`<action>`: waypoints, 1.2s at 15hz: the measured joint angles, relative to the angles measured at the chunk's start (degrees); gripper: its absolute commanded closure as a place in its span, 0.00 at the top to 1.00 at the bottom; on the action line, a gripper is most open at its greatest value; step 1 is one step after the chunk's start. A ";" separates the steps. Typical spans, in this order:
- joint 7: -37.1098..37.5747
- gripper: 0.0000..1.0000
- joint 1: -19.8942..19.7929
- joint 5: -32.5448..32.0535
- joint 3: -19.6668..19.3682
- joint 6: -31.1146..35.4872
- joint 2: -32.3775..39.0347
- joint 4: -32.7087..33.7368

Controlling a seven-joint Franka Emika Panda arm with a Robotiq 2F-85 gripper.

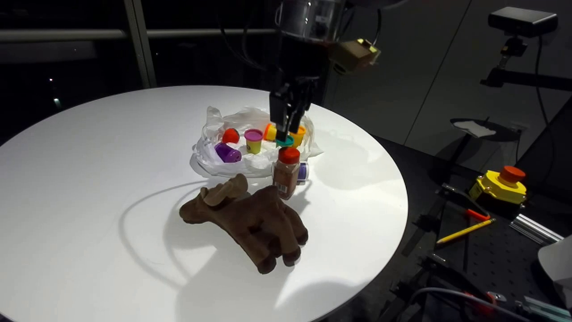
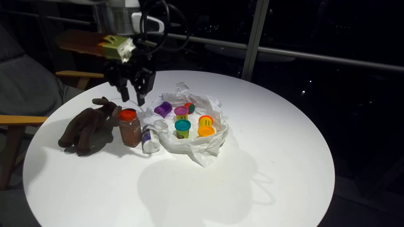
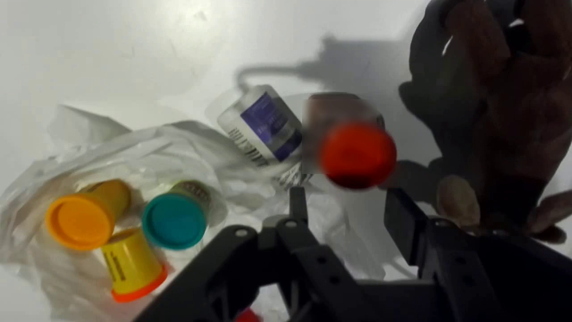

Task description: Put the objects on the table in the plastic bag

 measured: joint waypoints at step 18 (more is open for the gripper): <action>-6.96 0.79 -5.07 3.40 -1.89 -22.72 8.21 22.81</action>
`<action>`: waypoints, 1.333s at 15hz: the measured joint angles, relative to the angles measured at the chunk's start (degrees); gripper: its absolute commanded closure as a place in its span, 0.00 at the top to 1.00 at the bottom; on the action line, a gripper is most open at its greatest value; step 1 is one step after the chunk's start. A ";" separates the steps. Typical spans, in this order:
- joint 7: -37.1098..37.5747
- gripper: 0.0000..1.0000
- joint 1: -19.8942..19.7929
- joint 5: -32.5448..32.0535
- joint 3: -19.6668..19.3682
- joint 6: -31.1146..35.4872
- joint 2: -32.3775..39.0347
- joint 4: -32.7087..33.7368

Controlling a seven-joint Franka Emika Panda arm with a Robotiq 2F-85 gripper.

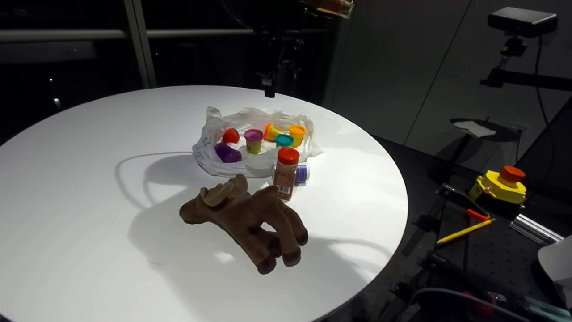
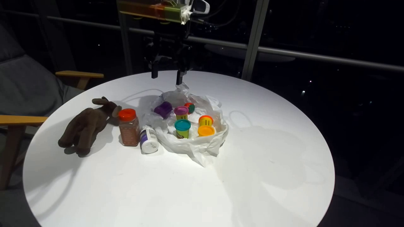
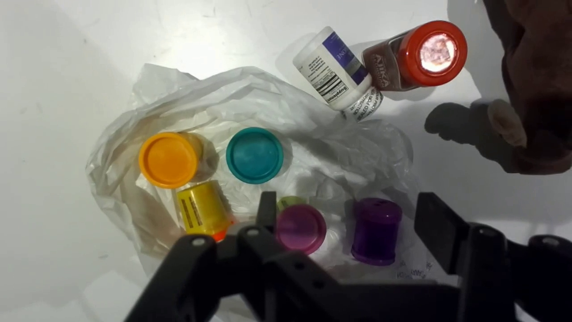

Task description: Put the objects on the table in the plastic bag

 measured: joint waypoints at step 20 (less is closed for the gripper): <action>-3.91 1.00 5.73 -5.02 5.48 -2.99 0.40 -5.04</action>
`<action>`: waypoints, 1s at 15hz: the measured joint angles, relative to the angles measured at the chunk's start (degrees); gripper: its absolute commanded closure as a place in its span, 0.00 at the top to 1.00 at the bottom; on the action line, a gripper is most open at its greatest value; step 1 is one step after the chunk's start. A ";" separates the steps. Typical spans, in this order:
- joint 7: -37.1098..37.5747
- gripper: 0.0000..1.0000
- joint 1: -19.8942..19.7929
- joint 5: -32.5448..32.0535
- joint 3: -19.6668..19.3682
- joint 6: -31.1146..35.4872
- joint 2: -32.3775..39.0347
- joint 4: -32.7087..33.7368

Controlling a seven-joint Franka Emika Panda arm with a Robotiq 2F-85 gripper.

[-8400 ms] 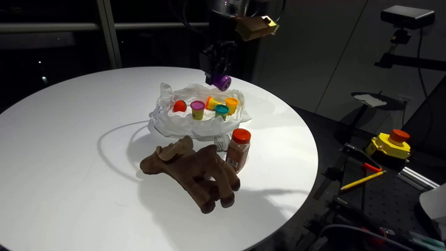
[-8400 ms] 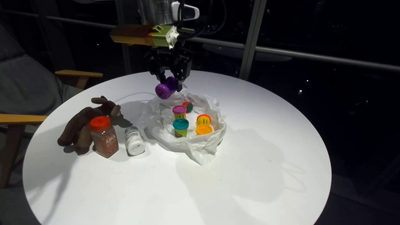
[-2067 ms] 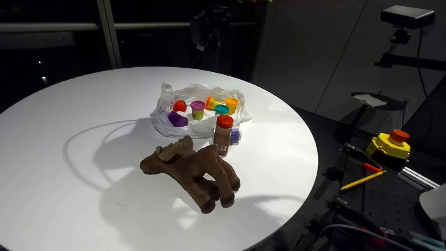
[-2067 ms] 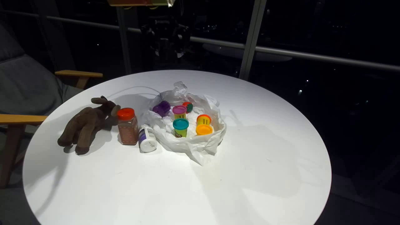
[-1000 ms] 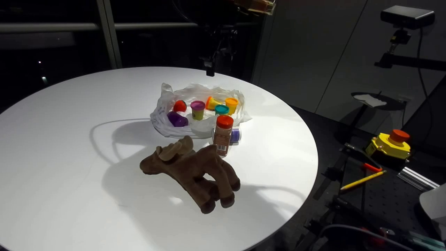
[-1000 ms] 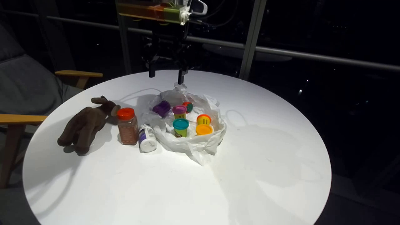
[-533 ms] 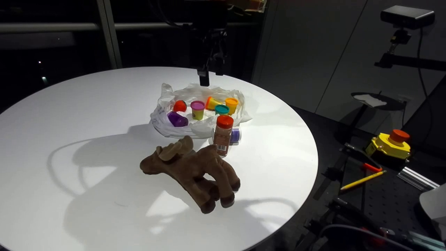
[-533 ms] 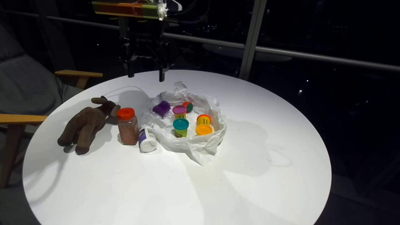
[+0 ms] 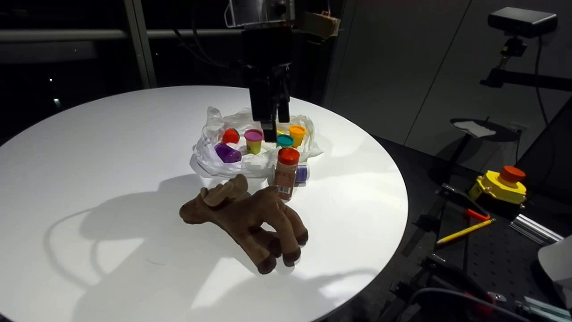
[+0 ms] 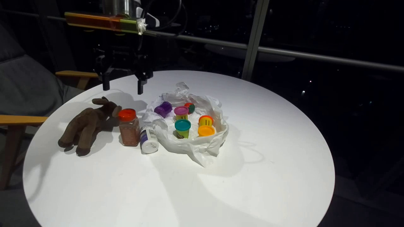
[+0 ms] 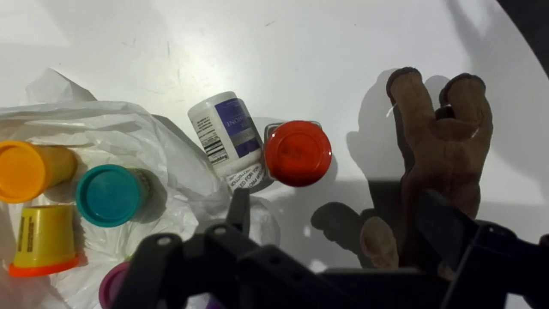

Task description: Put the objects on the table in the plastic bag

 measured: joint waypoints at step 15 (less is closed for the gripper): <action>-5.22 0.56 -1.30 -0.51 -1.41 10.15 1.30 -7.80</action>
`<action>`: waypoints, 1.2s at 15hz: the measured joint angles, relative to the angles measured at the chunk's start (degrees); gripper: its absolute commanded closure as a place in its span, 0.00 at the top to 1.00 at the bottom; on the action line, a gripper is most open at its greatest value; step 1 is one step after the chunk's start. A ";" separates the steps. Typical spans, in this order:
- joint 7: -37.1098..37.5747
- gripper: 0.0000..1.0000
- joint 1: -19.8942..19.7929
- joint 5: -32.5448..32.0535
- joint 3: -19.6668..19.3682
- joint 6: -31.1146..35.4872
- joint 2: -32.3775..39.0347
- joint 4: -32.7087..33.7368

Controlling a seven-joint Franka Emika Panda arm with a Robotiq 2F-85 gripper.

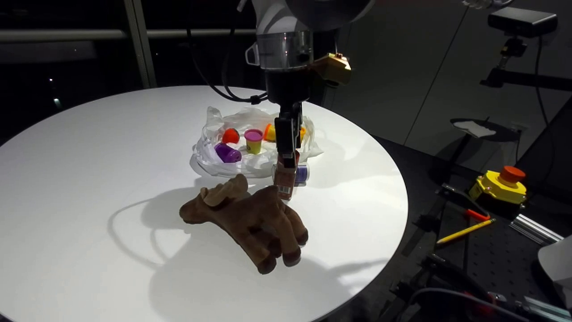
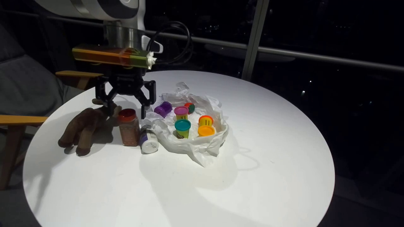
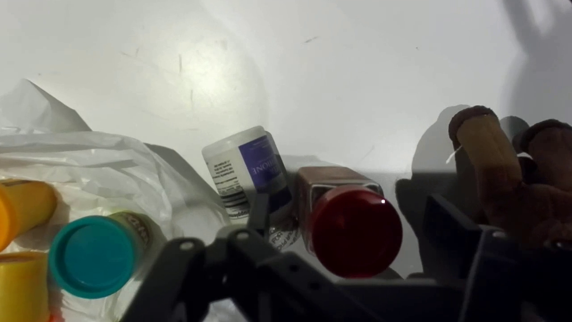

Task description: Put the objects on the table in the plastic bag

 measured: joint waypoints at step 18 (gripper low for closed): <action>14.43 0.19 1.40 -13.35 -4.65 -2.97 -3.87 15.63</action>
